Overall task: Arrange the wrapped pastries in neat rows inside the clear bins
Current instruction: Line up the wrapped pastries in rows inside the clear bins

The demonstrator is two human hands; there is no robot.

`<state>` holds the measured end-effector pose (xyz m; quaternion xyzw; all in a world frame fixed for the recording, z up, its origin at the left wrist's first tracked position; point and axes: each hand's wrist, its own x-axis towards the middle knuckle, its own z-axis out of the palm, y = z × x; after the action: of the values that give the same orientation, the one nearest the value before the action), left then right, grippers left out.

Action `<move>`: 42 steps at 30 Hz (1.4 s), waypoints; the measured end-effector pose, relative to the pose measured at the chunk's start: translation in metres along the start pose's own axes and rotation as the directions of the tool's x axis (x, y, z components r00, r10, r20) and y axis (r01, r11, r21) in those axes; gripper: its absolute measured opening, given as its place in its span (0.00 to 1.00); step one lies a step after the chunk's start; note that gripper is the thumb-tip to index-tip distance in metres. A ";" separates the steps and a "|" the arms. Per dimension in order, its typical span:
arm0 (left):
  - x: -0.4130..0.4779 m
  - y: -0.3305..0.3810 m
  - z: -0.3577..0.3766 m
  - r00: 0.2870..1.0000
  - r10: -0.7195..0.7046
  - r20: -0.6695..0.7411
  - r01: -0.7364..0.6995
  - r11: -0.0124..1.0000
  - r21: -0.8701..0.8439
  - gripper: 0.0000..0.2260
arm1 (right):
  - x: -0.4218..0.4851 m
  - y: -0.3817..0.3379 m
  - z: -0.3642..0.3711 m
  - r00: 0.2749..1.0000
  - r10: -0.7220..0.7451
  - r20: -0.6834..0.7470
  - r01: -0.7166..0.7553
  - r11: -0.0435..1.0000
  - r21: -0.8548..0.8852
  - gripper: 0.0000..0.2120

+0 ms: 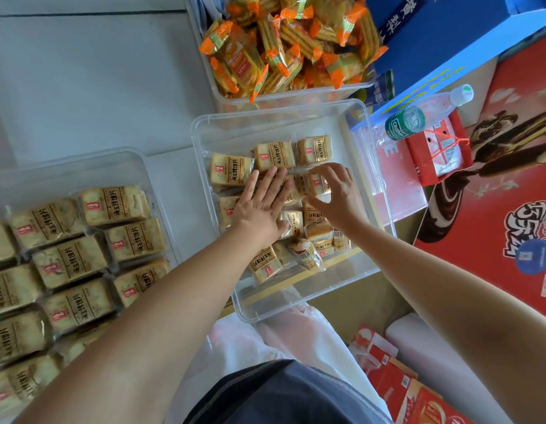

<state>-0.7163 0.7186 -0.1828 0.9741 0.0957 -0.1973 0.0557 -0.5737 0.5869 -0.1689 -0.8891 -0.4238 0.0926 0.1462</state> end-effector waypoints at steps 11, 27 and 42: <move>0.001 0.002 0.002 1.000 -0.027 -0.009 0.027 1.000 0.004 0.35 | 0.000 -0.001 0.008 0.999 0.034 -0.019 -0.035 0.997 -0.066 0.21; -0.015 -0.009 -0.018 0.998 0.025 -0.060 -0.030 0.996 -0.083 0.31 | 0.002 -0.014 -0.021 0.997 -0.057 0.058 0.047 0.987 0.151 0.18; -0.121 -0.026 -0.017 0.919 -0.229 -0.321 0.195 0.971 -0.135 0.26 | -0.036 -0.072 -0.011 0.859 -0.180 0.478 0.185 0.982 0.038 0.17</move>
<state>-0.8248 0.7265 -0.1215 0.9732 0.2186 -0.0288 0.0659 -0.6457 0.5998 -0.1322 -0.7950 -0.5293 0.2937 0.0406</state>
